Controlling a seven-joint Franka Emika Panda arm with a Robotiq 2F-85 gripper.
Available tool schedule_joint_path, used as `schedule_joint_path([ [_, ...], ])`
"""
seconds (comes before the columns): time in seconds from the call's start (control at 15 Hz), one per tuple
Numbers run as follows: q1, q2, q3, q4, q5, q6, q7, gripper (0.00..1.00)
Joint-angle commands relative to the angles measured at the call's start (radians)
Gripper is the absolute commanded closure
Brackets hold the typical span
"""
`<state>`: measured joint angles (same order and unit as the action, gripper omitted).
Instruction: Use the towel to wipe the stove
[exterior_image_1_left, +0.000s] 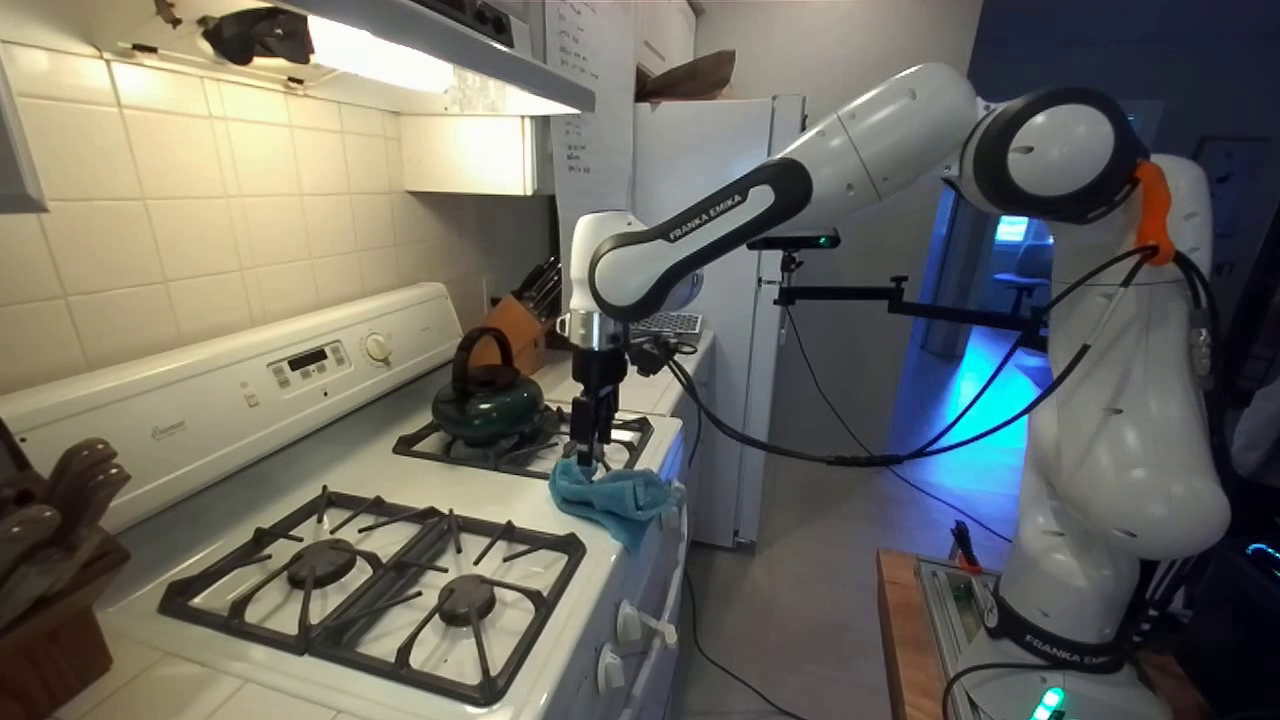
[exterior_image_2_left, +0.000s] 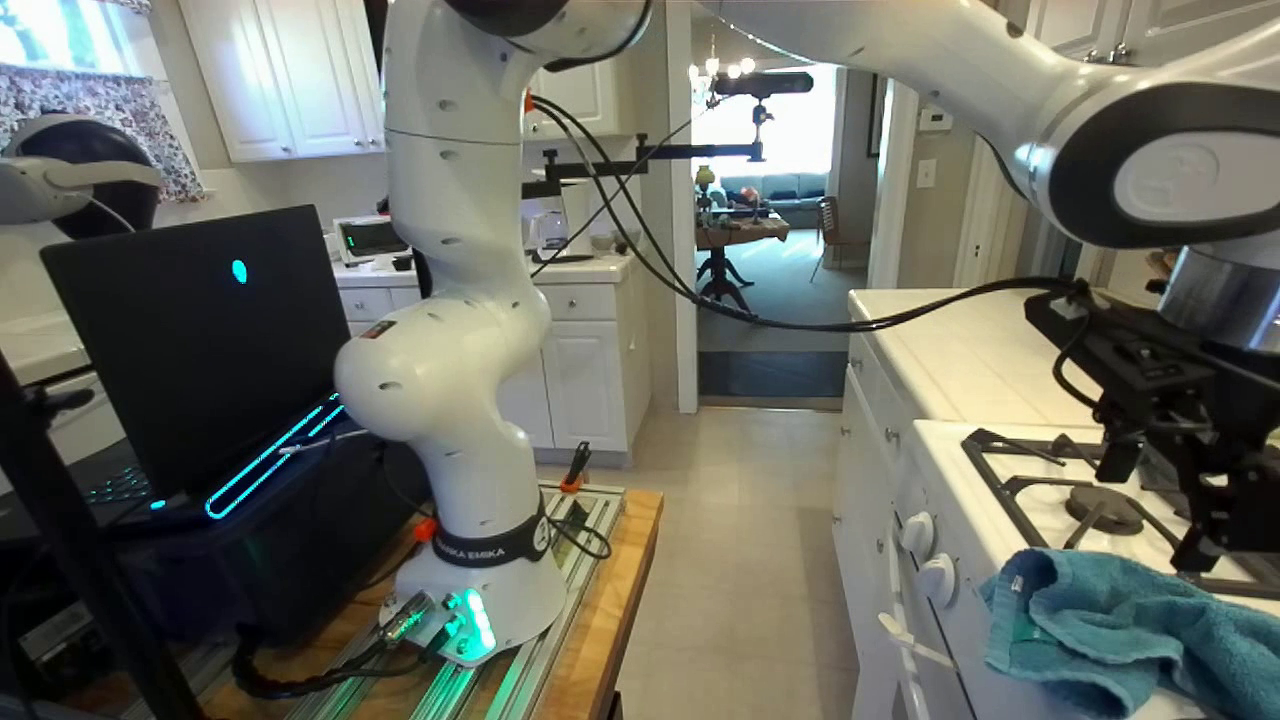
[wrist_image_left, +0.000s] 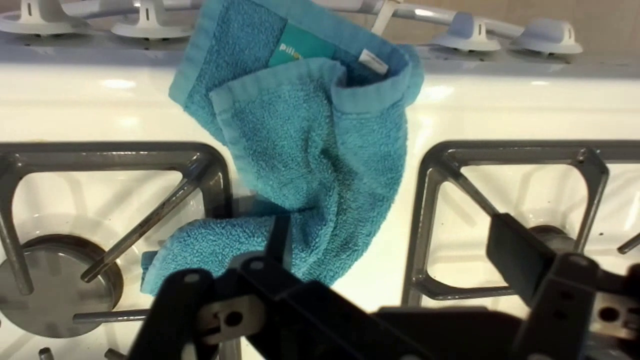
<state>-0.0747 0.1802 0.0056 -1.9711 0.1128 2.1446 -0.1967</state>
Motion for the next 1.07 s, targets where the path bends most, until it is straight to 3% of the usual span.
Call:
schedule_joint_path([
  [0.0,0.022,-0.112,-0.012,-0.080,-0.067,-0.036,0.048,0.00],
  [1.0,0.019,-0.230,-0.020,-0.137,-0.120,-0.078,0.035,0.00],
])
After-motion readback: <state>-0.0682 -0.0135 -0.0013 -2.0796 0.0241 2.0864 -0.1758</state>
